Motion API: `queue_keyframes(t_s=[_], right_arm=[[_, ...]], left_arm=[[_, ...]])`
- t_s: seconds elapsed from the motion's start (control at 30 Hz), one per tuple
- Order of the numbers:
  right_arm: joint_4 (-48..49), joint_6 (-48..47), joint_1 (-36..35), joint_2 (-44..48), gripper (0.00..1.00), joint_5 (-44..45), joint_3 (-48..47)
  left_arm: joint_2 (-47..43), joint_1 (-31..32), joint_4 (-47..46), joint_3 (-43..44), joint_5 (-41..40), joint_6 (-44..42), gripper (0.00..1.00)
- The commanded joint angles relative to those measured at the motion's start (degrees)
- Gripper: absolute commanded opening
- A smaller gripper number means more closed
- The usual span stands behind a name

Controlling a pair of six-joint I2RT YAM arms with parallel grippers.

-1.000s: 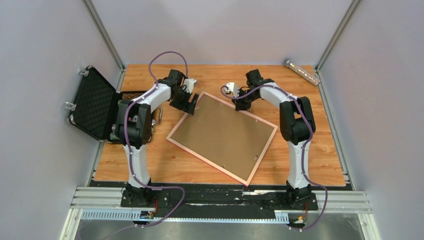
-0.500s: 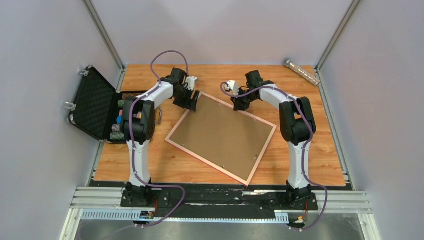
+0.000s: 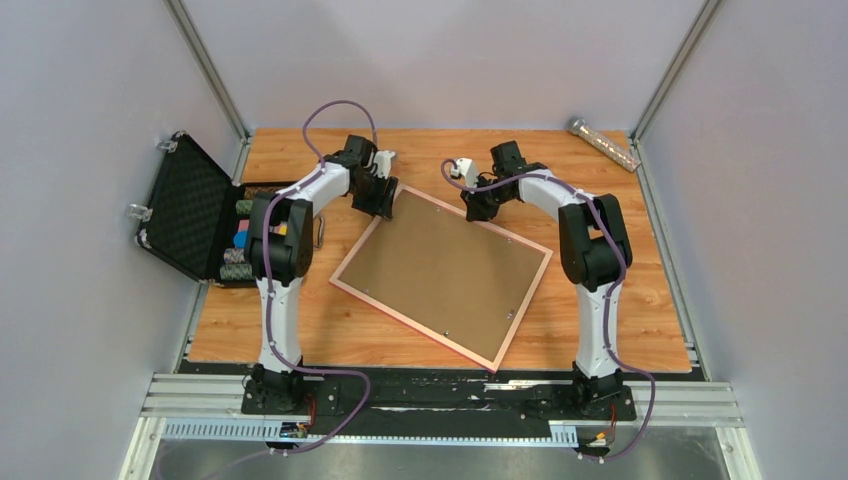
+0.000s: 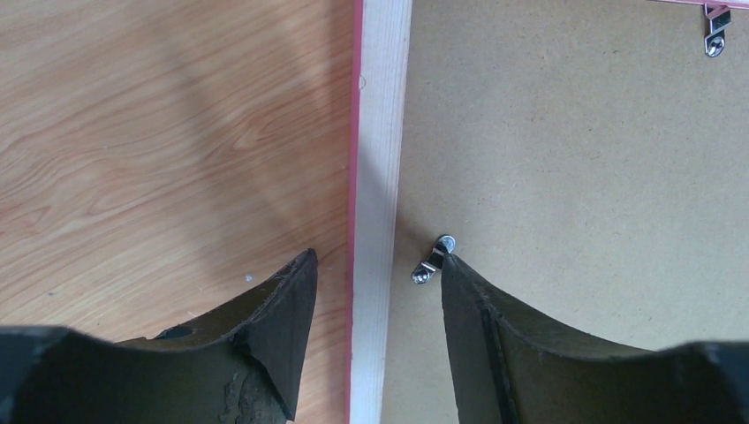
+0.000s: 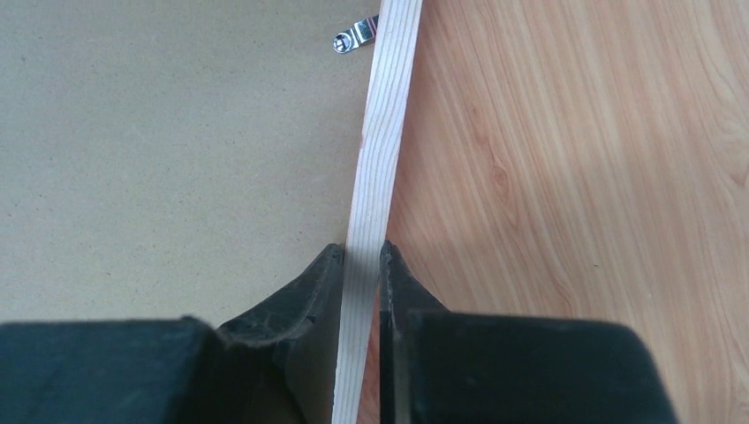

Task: Put the photo into the frame
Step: Install the photo frame at the center of the board.

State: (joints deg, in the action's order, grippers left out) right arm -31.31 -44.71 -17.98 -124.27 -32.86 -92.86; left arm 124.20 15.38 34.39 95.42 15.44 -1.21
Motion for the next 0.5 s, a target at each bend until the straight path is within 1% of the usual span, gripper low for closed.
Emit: queue_keyframes(t_s=[0.0, 0.13, 0.3, 0.4, 0.47], right_arm=[[1.3, 1.1, -0.8, 1.1, 0.00, 0.7, 1.4], [1.3, 1.5, -0.9, 1.1, 0.00, 1.0, 1.5], [1.6, 2.2, -0.8, 1.0, 0.00, 1.4, 1.7], [1.7, 2.6, -0.8, 0.8, 0.00, 1.5, 1.7], [1.8, 2.6, -0.8, 0.9, 0.00, 1.8, 1.6]], left_arm=[[0.6, 0.5, -1.5, 1.5, -0.9, 0.9, 0.61], [0.5, 0.5, -2.5, 0.7, -1.5, 0.9, 0.56], [0.6, 0.5, -4.6, -0.4, -2.7, 5.7, 0.47], [0.5, 0.5, -5.3, -0.8, -3.5, 7.4, 0.41], [0.3, 0.4, -5.4, -1.1, -4.0, 7.9, 0.38]])
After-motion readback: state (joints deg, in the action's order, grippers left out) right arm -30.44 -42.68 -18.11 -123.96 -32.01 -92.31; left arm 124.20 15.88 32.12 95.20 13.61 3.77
